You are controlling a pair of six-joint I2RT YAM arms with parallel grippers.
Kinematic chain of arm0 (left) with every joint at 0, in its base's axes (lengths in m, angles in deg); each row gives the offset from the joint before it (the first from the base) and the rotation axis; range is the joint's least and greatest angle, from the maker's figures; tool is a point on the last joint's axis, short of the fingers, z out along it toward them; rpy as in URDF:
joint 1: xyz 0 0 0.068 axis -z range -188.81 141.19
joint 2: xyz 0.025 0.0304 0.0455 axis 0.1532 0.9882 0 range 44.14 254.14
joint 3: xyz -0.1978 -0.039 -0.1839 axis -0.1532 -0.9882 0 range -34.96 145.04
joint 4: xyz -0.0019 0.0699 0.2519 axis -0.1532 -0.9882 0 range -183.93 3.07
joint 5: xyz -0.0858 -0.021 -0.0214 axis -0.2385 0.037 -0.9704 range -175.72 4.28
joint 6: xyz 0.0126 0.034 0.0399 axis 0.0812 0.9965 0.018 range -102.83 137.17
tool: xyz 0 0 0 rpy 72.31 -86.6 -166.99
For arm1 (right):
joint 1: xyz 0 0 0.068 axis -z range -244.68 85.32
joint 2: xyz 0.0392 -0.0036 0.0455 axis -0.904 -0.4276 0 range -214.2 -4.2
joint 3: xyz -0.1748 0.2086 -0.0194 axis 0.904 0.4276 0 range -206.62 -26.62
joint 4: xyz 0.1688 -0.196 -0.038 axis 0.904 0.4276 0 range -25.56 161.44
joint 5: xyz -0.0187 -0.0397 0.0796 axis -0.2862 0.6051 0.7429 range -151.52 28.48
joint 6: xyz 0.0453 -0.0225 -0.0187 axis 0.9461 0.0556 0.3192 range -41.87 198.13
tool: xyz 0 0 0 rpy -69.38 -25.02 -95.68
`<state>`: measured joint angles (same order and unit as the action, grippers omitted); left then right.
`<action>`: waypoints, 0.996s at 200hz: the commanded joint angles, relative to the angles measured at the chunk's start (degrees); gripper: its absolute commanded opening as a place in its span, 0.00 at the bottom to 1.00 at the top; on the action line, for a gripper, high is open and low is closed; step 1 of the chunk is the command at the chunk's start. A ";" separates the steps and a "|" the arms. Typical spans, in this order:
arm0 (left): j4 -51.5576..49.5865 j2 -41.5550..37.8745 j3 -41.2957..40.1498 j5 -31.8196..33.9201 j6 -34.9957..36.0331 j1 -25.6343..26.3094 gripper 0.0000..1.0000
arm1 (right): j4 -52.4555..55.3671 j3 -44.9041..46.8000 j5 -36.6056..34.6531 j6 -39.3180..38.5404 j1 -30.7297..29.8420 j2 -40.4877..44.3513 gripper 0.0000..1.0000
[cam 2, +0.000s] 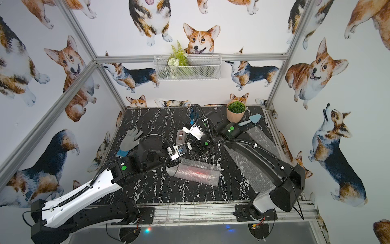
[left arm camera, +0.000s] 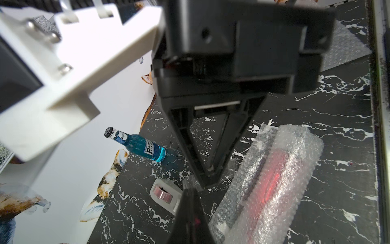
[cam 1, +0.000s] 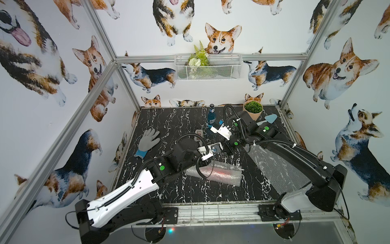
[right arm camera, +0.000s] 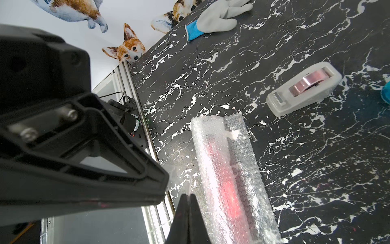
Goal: Wrap wine bottles in bubble wrap
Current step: Tear off the tape using the Tape Cutter.
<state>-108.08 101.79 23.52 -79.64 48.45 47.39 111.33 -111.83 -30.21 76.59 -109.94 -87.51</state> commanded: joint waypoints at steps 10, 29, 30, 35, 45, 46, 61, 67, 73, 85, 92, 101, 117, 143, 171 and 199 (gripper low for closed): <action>-2.13 0.10 1.33 -1.60 -0.25 -0.04 0.00 | 0.04 0.57 -0.30 0.05 -0.01 0.76 0.00; -3.96 0.50 2.19 -0.59 -0.74 -0.05 0.00 | 0.21 1.25 -2.81 -1.09 -0.01 1.35 0.24; -4.11 0.56 2.22 -0.44 -0.77 -0.05 0.00 | 0.21 1.35 -2.91 -1.18 -0.01 1.37 0.26; -4.87 0.75 2.56 0.02 -1.01 -0.17 0.00 | 0.26 1.70 -3.78 -1.63 -0.01 1.56 0.32; -6.26 0.89 3.33 -0.04 -1.46 -0.76 0.00 | 0.23 2.61 -5.58 -2.76 0.00 2.20 0.43; -6.31 0.84 3.36 -0.12 -1.52 -0.80 0.00 | 0.18 2.78 -5.74 -2.94 0.04 2.28 0.44; -7.55 0.08 3.90 -2.45 -3.24 -3.10 0.00 | -1.60 5.81 -8.19 -5.10 0.16 4.20 0.59; -8.47 -0.17 4.14 -4.22 -4.17 -4.70 0.00 | -2.54 7.37 -9.51 -5.94 0.17 5.14 0.65; -9.65 -0.46 4.49 -6.12 -5.08 -6.22 0.00 | -3.44 8.56 -10.46 -6.41 0.24 6.10 0.72; -12.07 -0.77 5.00 -9.40 -6.58 -8.70 0.00 | -5.39 10.37 -10.16 -6.26 0.88 7.64 0.76; -13.30 -0.91 5.12 -10.54 -7.31 -9.64 0.00 | -6.00 10.94 -9.25 -6.11 1.33 8.16 0.78; -15.01 -1.00 5.48 -11.09 -8.09 -10.50 0.00 | -6.29 11.58 -9.17 -6.28 1.78 8.65 0.83; -18.48 -1.13 6.52 -11.23 -9.66 -11.88 0.00 | -7.58 14.77 -7.83 -6.30 4.21 9.13 0.91; -24.02 -0.62 8.11 -13.53 -12.43 -14.35 0.00 | -10.57 18.85 -0.92 -3.31 8.23 6.11 0.94; -26.75 -1.26 8.74 -13.91 -14.98 -15.32 0.00 | -11.60 19.80 5.76 -0.02 8.77 0.08 0.95; -27.90 -2.08 8.94 -15.15 -16.63 -16.80 0.00 | -8.60 17.33 11.34 0.47 9.95 -8.64 0.95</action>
<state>-133.11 100.39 31.91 -92.68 34.29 31.57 101.80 -92.42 -26.69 75.52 -100.98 -90.03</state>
